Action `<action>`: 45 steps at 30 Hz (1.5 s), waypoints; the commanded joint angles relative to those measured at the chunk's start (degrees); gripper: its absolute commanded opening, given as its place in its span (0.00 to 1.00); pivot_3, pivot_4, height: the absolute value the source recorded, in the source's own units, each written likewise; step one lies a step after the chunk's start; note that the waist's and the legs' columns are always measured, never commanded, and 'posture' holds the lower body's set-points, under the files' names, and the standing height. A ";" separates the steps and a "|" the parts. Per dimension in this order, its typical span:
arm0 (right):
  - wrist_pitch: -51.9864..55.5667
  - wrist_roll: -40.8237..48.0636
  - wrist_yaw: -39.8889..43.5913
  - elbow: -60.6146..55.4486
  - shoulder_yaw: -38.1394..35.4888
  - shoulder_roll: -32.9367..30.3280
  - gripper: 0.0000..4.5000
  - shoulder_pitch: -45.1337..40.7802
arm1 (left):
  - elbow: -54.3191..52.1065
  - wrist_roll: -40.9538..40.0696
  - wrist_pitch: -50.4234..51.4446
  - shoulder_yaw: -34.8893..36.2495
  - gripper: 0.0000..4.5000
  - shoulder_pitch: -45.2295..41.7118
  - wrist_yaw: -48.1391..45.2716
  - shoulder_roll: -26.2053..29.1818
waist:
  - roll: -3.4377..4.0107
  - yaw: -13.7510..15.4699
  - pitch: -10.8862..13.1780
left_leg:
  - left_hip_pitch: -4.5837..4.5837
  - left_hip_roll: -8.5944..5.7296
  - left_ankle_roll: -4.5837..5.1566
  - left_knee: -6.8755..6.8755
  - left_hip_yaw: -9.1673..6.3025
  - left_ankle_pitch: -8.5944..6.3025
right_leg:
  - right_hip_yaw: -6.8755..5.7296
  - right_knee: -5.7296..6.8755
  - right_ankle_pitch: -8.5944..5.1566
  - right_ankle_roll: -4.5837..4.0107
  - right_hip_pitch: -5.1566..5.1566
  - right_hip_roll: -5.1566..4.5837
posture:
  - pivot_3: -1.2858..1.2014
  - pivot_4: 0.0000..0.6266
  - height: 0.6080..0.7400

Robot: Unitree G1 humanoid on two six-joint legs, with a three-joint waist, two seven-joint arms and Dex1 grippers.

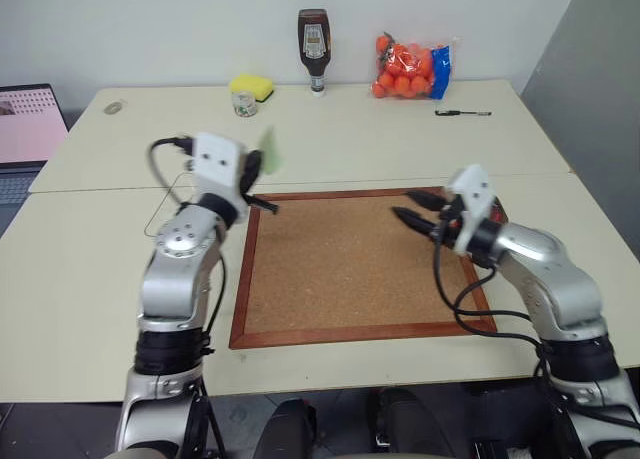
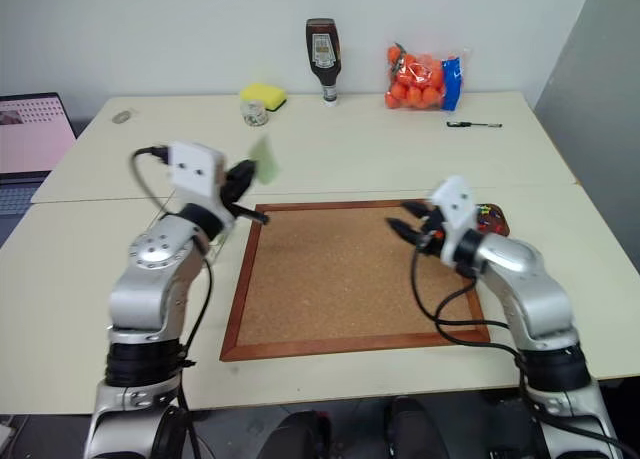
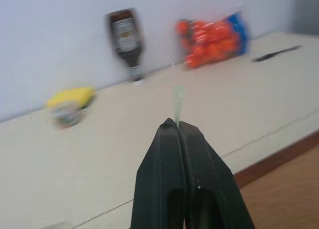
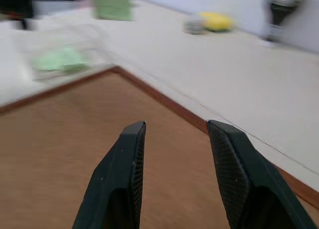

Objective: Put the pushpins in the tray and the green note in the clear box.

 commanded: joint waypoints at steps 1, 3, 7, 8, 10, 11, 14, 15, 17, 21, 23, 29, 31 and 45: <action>-1.29 -0.18 6.56 1.79 4.19 -0.19 0.46 -5.44 | -4.62 2.22 2.72 3.68 0.00 0.59 4.71 1.21 | -0.03 0.31 -0.01 | -0.01 0.00 0.00 0.00 -0.06 0.00 | -0.07 -0.01 0.00 0.00 0.00 0.00 | 0.52 0.24 1.00; -2.91 -1.75 9.40 4.64 6.79 -0.13 0.46 -8.47 | -4.78 2.52 4.03 4.49 0.00 0.91 5.56 1.68 | -0.04 1.01 -0.01 | -0.04 -0.01 0.00 0.01 -0.16 0.00 | -0.18 -0.04 0.15 -0.26 0.05 -0.02 | 0.52 0.24 1.00; -5.06 -3.63 11.67 9.30 8.71 1.11 0.46 -12.57 | -4.17 1.30 8.23 5.94 0.00 0.51 7.03 0.80 | -0.05 1.79 0.00 | -0.11 -0.10 0.00 0.06 -0.15 0.00 | -0.17 -0.10 0.18 -0.27 0.05 -0.13 | 0.52 0.24 1.00; -5.44 -3.95 11.91 10.00 8.91 1.45 0.46 -13.16 | -3.92 1.02 8.94 5.92 0.00 0.37 7.16 0.53 | -0.06 1.79 0.00 | -0.13 -0.13 0.00 0.07 -0.15 0.00 | -0.17 -0.11 0.18 -0.27 0.05 -0.17 | 0.52 0.24 1.00; -5.88 -4.38 12.09 10.86 9.12 2.29 0.46 -14.07 | -3.28 0.45 10.05 5.57 0.00 -0.24 7.32 -0.09 | -0.06 1.79 0.00 | -0.15 -0.14 -0.01 0.06 -0.14 0.00 | -0.17 -0.12 0.18 -0.27 0.03 -0.19 | 0.52 0.24 1.00; -6.12 -4.63 12.09 11.04 9.23 2.67 0.46 -14.31 | -2.90 0.45 10.37 5.39 0.00 -0.60 7.61 -0.35 | -0.07 1.77 0.00 | -0.15 -0.14 -0.01 0.06 -0.15 0.00 | -0.18 -0.11 0.19 -0.27 0.03 -0.19 | 0.52 0.24 1.00; -6.71 -5.54 11.91 11.21 9.41 3.51 0.46 -14.50 | -2.12 0.73 12.11 5.97 0.00 -1.34 9.38 -1.27 | -0.07 1.67 0.01 | -0.15 -0.13 -0.03 0.02 -0.17 0.00 | -0.19 -0.10 0.19 -0.28 0.00 -0.19 | 0.52 0.24 1.00; -6.87 -5.79 11.80 11.30 9.39 3.68 0.46 -14.52 | -1.89 0.83 12.86 6.46 0.00 -1.55 10.22 -1.75 | -0.07 1.66 0.01 | -0.15 -0.13 -0.04 0.01 -0.18 0.00 | -0.20 -0.10 0.19 -0.28 0.00 -0.19 | 0.52 0.24 1.00; -7.05 -6.14 11.55 11.49 9.29 3.97 0.46 -14.56 | -1.63 0.37 14.49 7.47 0.00 -1.72 11.56 -2.82 | -0.07 1.66 0.01 | -0.15 -0.13 -0.04 0.01 -0.17 0.00 | -0.20 -0.11 0.19 -0.28 0.00 -0.19 | 0.52 0.24 1.00; -7.41 -6.86 11.35 11.98 9.02 4.48 0.46 -14.85 | -1.93 0.25 17.27 8.61 0.09 -1.68 13.90 -4.63 | -0.08 1.64 0.01 | -0.15 -0.13 -0.05 0.02 -0.17 0.00 | -0.19 -0.10 0.19 -0.27 0.00 -0.19 | 0.52 0.24 1.00; -7.36 -6.94 11.24 11.79 8.79 4.70 0.46 -14.95 | -2.24 -0.14 18.26 8.79 0.17 -1.54 14.06 -5.12 | -0.08 1.63 0.01 | -0.15 -0.13 -0.05 0.01 -0.18 0.00 | -0.20 -0.09 0.19 -0.27 0.00 -0.19 | 0.52 0.24 1.00; -7.26 -6.95 10.68 11.60 8.23 5.34 0.46 -15.23 | -3.04 -0.59 19.87 9.74 0.44 -1.55 15.54 -6.35 | -0.09 1.63 0.02 | -0.15 -0.13 -0.10 0.02 -0.19 0.02 | -0.21 -0.08 0.19 -0.28 0.00 -0.19 | 0.52 0.24 1.00; -7.27 -7.00 10.43 11.55 8.07 5.40 0.46 -15.19 | -3.22 0.08 19.78 9.58 0.52 -1.43 16.27 -6.13 | -0.09 1.62 0.02 | -0.15 -0.13 -0.21 0.02 -0.18 0.08 | -0.20 -0.09 0.19 -0.28 0.00 -0.19 | 0.52 0.24 1.00; -9.02 -7.67 -4.28 -0.40 -2.29 5.32 0.46 0.38 | -4.78 -1.16 0.42 -8.27 0.77 -0.75 -2.79 -1.07 | -0.10 1.98 0.01 | -0.28 -0.19 -0.32 0.02 -0.16 0.13 | -0.20 -0.23 0.19 -0.27 -0.01 -0.28 | 0.52 0.24 1.00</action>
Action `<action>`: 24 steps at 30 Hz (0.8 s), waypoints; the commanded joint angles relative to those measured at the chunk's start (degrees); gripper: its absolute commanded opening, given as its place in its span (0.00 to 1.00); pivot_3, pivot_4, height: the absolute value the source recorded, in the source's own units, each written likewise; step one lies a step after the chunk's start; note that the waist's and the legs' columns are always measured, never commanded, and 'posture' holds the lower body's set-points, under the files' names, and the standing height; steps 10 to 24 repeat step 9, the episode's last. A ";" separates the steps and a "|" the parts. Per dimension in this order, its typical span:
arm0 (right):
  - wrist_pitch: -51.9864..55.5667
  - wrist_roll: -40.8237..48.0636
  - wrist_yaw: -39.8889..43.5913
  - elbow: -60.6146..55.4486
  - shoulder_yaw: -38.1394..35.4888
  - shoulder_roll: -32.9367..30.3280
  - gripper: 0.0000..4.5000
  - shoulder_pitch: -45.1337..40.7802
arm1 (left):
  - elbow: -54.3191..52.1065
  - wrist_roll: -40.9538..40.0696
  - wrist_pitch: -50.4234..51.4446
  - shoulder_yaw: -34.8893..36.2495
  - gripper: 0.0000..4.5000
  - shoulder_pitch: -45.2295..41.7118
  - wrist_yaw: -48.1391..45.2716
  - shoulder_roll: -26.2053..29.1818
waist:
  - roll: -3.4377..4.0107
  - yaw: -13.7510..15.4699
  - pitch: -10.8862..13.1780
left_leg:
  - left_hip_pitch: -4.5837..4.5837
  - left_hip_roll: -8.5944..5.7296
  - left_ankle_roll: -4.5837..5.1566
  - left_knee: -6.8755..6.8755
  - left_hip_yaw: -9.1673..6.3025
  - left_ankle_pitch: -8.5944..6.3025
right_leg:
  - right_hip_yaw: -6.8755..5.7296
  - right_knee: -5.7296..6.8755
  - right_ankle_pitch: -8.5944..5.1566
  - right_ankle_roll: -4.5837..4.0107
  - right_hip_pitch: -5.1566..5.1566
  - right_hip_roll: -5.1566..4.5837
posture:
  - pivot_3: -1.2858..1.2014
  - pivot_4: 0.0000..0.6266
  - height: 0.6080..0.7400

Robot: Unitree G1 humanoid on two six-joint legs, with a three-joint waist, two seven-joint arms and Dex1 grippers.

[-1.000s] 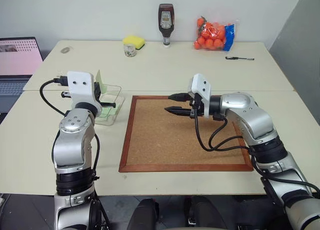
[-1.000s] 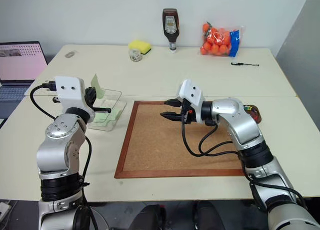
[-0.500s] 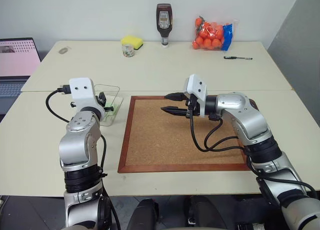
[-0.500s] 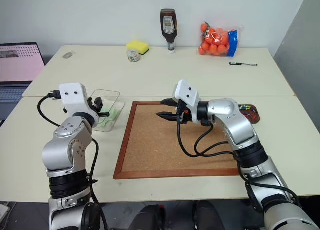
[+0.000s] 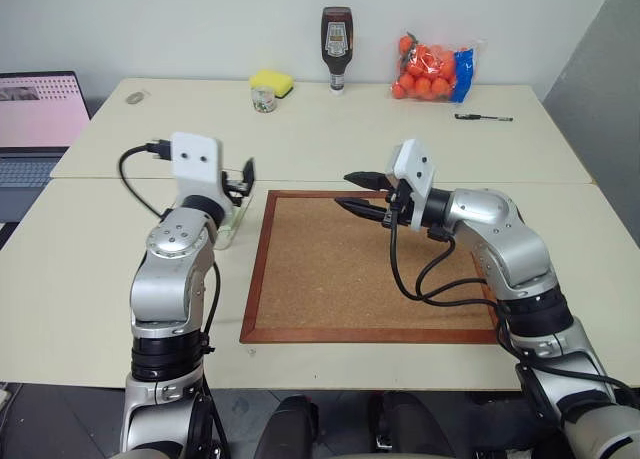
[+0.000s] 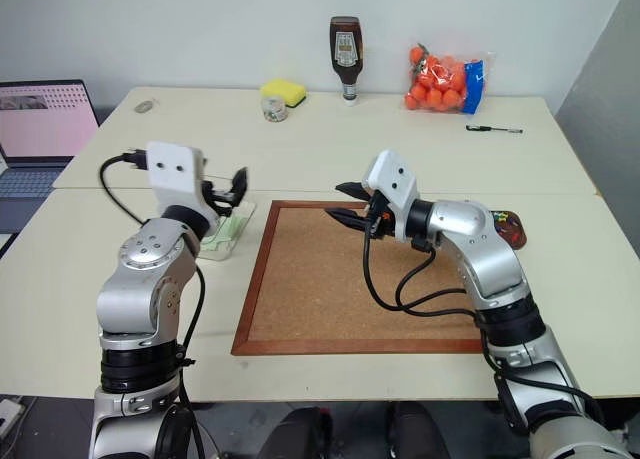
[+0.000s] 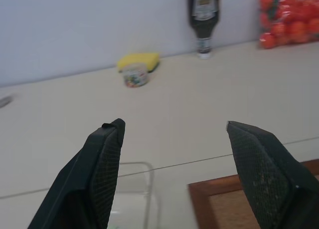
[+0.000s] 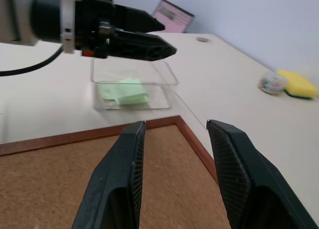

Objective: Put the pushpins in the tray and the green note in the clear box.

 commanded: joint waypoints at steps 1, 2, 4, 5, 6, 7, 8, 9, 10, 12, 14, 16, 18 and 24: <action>-4.33 -1.51 -6.74 -5.54 -5.50 0.44 0.46 7.50 | -1.45 0.09 -7.33 -4.47 0.77 1.41 -5.18 0.73 | 0.00 -0.10 0.00 | 0.00 0.00 0.00 -0.02 0.00 0.00 | 0.00 0.00 0.00 0.00 0.00 0.00 | 0.52 0.24 1.00; -4.77 -1.66 -8.98 -6.62 -6.86 1.13 0.46 10.83 | -0.38 -0.39 -9.05 -5.20 0.77 2.29 -6.21 0.05 | -0.01 -0.08 -0.01 | 0.00 0.00 0.00 -0.05 0.00 0.00 | -0.01 -0.02 0.00 0.00 -0.01 0.00 | 0.52 0.24 1.00; -6.76 -2.12 -15.48 -8.19 -10.30 4.59 0.46 17.34 | 1.88 -2.98 -11.27 -5.84 0.77 4.74 -9.26 -1.58 | 0.00 -0.08 -0.01 | 0.01 0.01 -0.01 -0.09 0.02 0.00 | 0.00 -0.05 -0.01 0.02 0.00 0.00 | 0.52 0.24 1.00; -8.07 -2.72 -17.61 -8.57 -11.20 5.77 0.46 19.68 | 2.65 -4.13 -11.94 -5.61 0.77 5.63 -10.36 -2.27 | 0.00 -0.09 -0.01 | 0.02 0.02 -0.01 -0.09 0.02 0.00 | 0.00 -0.06 -0.01 0.02 0.00 0.00 | 0.52 0.24 1.00; -8.83 -3.18 -19.68 -8.92 -12.05 7.06 0.46 21.48 | 3.28 -4.39 -12.37 -5.68 0.77 6.13 -11.11 -2.37 | 0.00 -0.24 -0.01 | 0.01 0.02 -0.01 -0.09 0.04 -0.01 | 0.02 -0.06 -0.01 0.02 0.00 0.00 | 0.52 0.24 1.00; -9.00 -3.21 -20.99 -9.21 -12.56 8.00 0.46 22.66 | 3.78 -4.52 -12.72 -5.62 0.77 6.34 -11.63 -2.41 | 0.01 -0.40 0.00 | 0.02 0.02 0.00 -0.07 0.08 -0.01 | 0.06 0.00 -0.02 0.02 -0.01 0.00 | 0.52 0.24 1.00; -9.59 -3.61 -21.59 -9.28 -12.59 8.23 0.46 23.57 | 4.19 -4.46 -13.16 -5.55 0.77 6.54 -11.90 -2.39 | 0.02 -0.57 0.02 | 0.03 0.02 0.03 -0.06 0.10 -0.02 | 0.08 0.02 -0.02 0.03 -0.02 0.00 | 0.52 0.24 1.00; -10.07 -3.98 -22.10 -9.23 -12.58 8.34 0.46 24.18 | 4.48 -4.83 -13.53 -5.44 0.77 6.77 -12.43 -2.36 | 0.02 -0.57 0.02 | 0.03 0.02 0.18 -0.05 0.15 -0.10 | 0.13 0.08 -0.02 0.04 -0.06 0.02 | 0.52 0.24 1.00; -10.07 -3.98 -22.10 -9.23 -12.58 8.34 0.46 24.18 | 4.48 -4.83 -13.53 -5.44 0.77 6.77 -12.43 -2.36 | 0.02 -0.57 0.02 | 0.03 0.02 0.18 -0.05 0.15 -0.10 | 0.13 0.08 -0.02 0.04 -0.06 0.02 | 0.52 0.24 1.00; -10.07 -3.98 -22.10 -9.23 -12.58 8.34 0.46 24.18 | 4.48 -4.83 -13.53 -5.44 0.77 6.77 -12.43 -2.36 | 0.02 -0.57 0.02 | 0.03 0.02 0.18 -0.05 0.15 -0.10 | 0.13 0.08 -0.02 0.04 -0.06 0.02 | 0.52 0.24 1.00; -10.07 -3.98 -22.10 -9.23 -12.58 8.34 0.46 24.18 | 4.48 -4.83 -13.53 -5.44 0.77 6.77 -12.43 -2.36 | 0.02 -0.57 0.02 | 0.03 0.02 0.18 -0.05 0.15 -0.10 | 0.13 0.08 -0.02 0.04 -0.06 0.02 | 0.52 0.24 1.00; -10.07 -3.98 -22.10 -9.23 -12.58 8.34 0.46 24.18 | 4.48 -4.83 -13.53 -5.44 0.77 6.77 -12.43 -2.36 | 0.02 -0.57 0.02 | 0.03 0.02 0.18 -0.05 0.15 -0.10 | 0.13 0.08 -0.02 0.04 -0.06 0.02 | 0.52 0.24 1.00; -10.07 -3.98 -22.10 -9.23 -12.58 8.34 0.46 24.18 | 4.48 -4.83 -13.53 -5.44 0.77 6.77 -12.43 -2.36 | 0.02 -0.57 0.02 | 0.03 0.02 0.18 -0.05 0.15 -0.10 | 0.13 0.08 -0.02 0.04 -0.06 0.02 | 0.52 0.24 1.00; -10.07 -3.98 -22.10 -9.23 -12.58 8.34 0.46 24.18 | 4.48 -4.83 -13.53 -5.44 0.77 6.77 -12.43 -2.36 | 0.02 -0.57 0.02 | 0.03 0.02 0.18 -0.05 0.15 -0.10 | 0.13 0.08 -0.02 0.04 -0.06 0.02 | 0.52 0.24 1.00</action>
